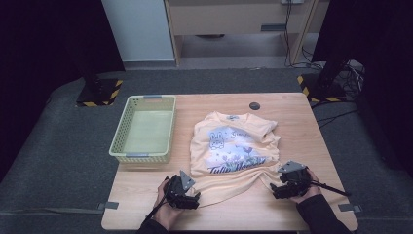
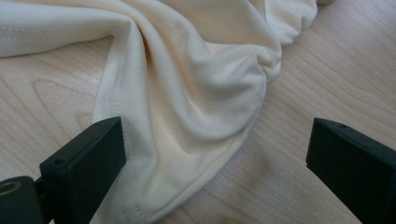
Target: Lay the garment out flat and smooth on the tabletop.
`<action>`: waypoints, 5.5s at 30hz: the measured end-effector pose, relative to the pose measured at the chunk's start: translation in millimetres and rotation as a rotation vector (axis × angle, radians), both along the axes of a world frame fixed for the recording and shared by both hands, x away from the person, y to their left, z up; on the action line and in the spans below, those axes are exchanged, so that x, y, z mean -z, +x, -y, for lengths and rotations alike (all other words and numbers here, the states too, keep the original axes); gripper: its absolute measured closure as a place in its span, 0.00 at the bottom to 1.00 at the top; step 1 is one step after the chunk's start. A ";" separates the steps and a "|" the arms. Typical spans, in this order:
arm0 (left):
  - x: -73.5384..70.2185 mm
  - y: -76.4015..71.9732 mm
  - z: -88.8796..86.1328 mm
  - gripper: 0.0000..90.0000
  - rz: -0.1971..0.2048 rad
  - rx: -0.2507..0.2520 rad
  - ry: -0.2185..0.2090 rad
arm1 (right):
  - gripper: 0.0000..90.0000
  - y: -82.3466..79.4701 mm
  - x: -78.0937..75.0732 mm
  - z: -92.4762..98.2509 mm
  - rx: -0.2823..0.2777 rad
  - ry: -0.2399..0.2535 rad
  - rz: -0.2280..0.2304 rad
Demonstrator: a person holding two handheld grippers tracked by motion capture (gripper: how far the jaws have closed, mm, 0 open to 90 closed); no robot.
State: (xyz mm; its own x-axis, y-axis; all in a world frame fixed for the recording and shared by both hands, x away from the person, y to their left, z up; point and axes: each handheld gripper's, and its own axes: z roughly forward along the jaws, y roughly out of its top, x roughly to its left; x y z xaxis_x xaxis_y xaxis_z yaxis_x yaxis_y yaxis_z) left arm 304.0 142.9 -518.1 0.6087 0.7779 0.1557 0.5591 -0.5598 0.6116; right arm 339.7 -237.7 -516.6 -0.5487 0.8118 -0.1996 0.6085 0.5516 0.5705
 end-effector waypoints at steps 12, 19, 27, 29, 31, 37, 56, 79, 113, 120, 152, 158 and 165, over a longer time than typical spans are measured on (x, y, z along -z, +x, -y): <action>0.1 -4.8 -7.2 0.13 0.000 0.001 0.002 | 0.05 -10.5 0.7 27.2 0.020 0.049 -0.059; 0.5 -6.2 -11.7 0.13 -0.009 -0.002 -0.010 | 0.05 -17.2 1.2 44.9 0.055 0.075 -0.091; 1.0 -8.0 -8.9 0.12 -0.022 0.012 -0.021 | 0.05 -26.1 0.4 54.3 0.056 0.079 -0.123; 1.0 -7.8 -8.8 0.12 -0.028 0.013 -0.026 | 0.05 -26.3 0.2 54.8 0.055 0.079 -0.126; 0.7 -7.3 -9.4 0.12 -0.039 0.014 -0.033 | 0.05 -25.8 -0.3 54.5 0.055 0.080 -0.129; -3.8 -5.3 -12.6 0.12 -0.054 0.001 -0.098 | 0.04 -24.6 -6.6 53.9 0.061 0.117 -0.092; -22.0 25.8 -33.6 0.14 -0.001 -0.111 -0.284 | 0.05 -9.6 -16.8 38.3 -0.037 0.276 0.006; -55.5 72.0 -37.7 0.17 0.062 -0.218 -0.420 | 0.06 -6.3 10.8 12.2 -0.139 0.253 -0.085; -70.7 146.2 -7.2 0.20 0.139 -0.296 -0.401 | 0.03 -15.8 13.3 13.5 -0.168 0.203 -0.079; -61.3 161.7 1.1 0.21 0.135 -0.308 -0.381 | 0.02 -16.4 12.7 14.1 -0.168 0.196 -0.086; 4.3 213.7 5.6 0.49 0.019 -0.392 -0.345 | 0.02 -16.4 13.0 14.3 -0.174 0.195 -0.085; 8.7 214.0 8.5 0.65 0.002 -0.381 -0.351 | 0.02 -16.4 13.0 14.3 -0.175 0.195 -0.085; 12.2 214.0 9.5 0.82 -0.013 -0.380 -0.359 | 0.02 -16.4 13.0 14.3 -0.175 0.195 -0.084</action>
State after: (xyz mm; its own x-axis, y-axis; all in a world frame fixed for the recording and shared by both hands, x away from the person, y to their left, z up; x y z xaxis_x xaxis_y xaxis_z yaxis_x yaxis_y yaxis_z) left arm 518.0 133.4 -530.3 0.2728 0.9475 -0.1670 0.6912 -0.0723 0.7191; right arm 323.4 -252.0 -529.6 -0.6920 0.7219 0.0034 0.5634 0.5371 0.6278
